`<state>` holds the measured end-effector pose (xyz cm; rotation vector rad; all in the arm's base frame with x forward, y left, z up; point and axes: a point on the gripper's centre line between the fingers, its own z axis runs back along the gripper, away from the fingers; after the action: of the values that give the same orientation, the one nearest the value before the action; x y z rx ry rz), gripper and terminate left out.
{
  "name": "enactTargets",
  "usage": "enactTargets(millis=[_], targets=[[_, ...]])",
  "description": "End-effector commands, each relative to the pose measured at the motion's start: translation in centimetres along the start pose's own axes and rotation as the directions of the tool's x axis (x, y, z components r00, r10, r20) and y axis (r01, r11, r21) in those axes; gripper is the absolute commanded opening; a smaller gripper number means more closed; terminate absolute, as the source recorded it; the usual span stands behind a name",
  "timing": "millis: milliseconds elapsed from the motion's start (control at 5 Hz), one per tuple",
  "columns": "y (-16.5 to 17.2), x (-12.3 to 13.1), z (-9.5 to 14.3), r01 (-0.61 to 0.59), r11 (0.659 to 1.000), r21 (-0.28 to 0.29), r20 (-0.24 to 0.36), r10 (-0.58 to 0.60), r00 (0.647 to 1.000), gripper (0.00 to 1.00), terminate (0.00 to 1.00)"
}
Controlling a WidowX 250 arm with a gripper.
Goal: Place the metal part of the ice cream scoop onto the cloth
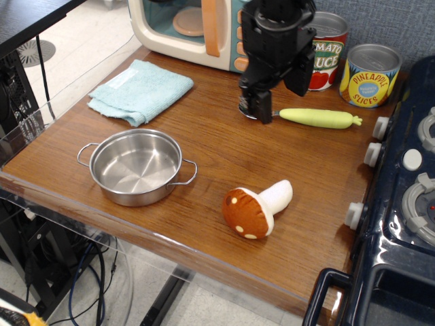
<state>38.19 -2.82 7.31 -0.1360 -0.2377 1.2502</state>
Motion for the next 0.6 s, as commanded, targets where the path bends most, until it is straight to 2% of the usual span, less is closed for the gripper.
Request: enactTargets(millis=[0,400], targets=[[-4.3,-0.5,-1.7,-0.027,0.999,-0.035,0.023,0.028,0.999,1.00,0.00],[-6.4,-0.4,-4.7,-0.037,0.999,-0.003,0.027,0.037,0.999,1.00,0.00]])
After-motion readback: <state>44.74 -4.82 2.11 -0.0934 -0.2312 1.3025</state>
